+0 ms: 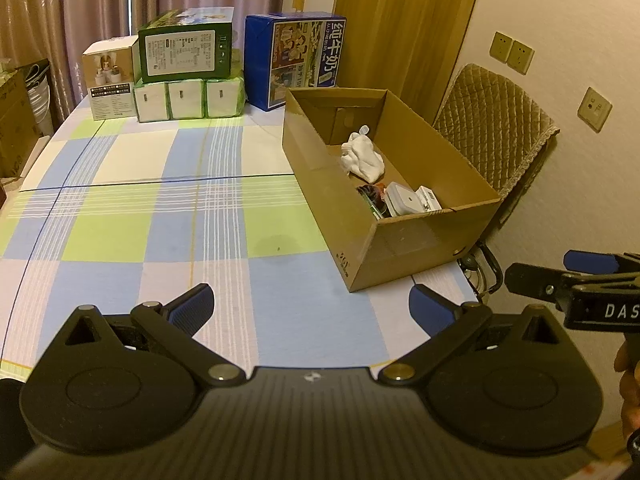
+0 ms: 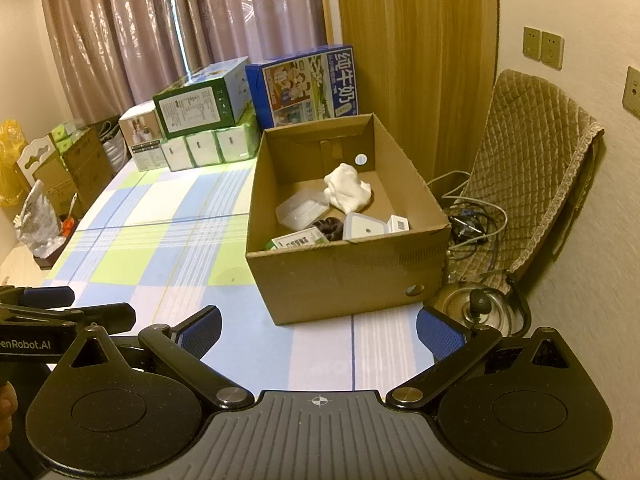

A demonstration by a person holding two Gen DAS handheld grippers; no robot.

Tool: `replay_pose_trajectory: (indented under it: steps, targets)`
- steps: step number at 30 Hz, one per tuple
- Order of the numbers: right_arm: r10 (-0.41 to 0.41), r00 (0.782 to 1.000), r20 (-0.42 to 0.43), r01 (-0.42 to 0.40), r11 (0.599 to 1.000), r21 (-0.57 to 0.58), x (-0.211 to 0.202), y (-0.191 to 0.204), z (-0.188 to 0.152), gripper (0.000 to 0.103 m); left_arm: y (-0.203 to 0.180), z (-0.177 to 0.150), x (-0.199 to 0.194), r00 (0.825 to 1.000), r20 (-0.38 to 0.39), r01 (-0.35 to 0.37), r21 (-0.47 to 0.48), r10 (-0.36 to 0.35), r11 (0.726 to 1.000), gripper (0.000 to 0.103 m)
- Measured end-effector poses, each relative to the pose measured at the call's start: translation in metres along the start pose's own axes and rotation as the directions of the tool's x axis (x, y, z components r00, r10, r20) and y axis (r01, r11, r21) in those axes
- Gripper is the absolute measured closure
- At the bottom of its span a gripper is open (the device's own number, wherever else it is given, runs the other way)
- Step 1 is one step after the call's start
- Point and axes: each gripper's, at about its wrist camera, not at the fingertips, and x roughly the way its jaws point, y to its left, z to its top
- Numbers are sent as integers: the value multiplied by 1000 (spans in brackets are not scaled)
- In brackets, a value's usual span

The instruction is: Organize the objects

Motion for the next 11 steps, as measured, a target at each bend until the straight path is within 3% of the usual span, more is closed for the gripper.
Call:
replay_pose_trajectory:
  steps: [11]
  targets:
    - [1,1000,-2,-1,1000,-1,2,0,-1,2,2,-3,-4,1000,29,10,-9,-10,1000,1]
